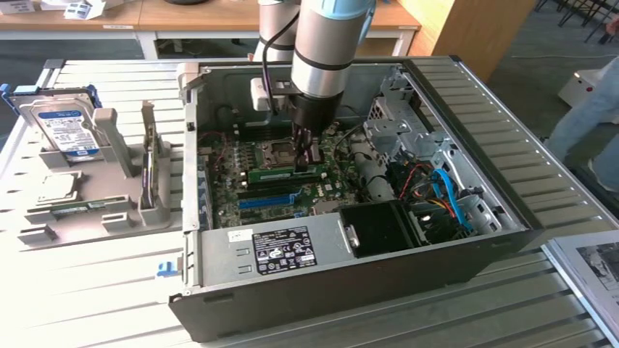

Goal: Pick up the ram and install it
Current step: 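Insert the ram into the slot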

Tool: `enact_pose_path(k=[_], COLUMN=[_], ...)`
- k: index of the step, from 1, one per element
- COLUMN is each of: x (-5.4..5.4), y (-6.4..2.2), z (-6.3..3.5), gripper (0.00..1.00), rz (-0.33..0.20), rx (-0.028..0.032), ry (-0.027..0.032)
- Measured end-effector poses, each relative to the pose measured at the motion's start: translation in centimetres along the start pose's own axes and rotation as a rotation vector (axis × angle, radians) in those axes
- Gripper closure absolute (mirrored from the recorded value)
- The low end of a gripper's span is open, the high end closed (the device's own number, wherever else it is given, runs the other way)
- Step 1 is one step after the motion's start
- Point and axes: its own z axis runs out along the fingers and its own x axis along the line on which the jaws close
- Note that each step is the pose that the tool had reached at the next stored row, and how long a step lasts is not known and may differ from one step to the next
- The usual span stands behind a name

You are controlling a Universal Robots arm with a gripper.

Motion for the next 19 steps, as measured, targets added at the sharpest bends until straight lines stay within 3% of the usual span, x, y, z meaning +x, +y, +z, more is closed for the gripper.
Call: enact_pose_path(k=[19], x=[0.01], y=[0.00], z=[0.27], gripper=[0.89], rz=[0.000], rx=[0.0001], ry=[-0.0001])
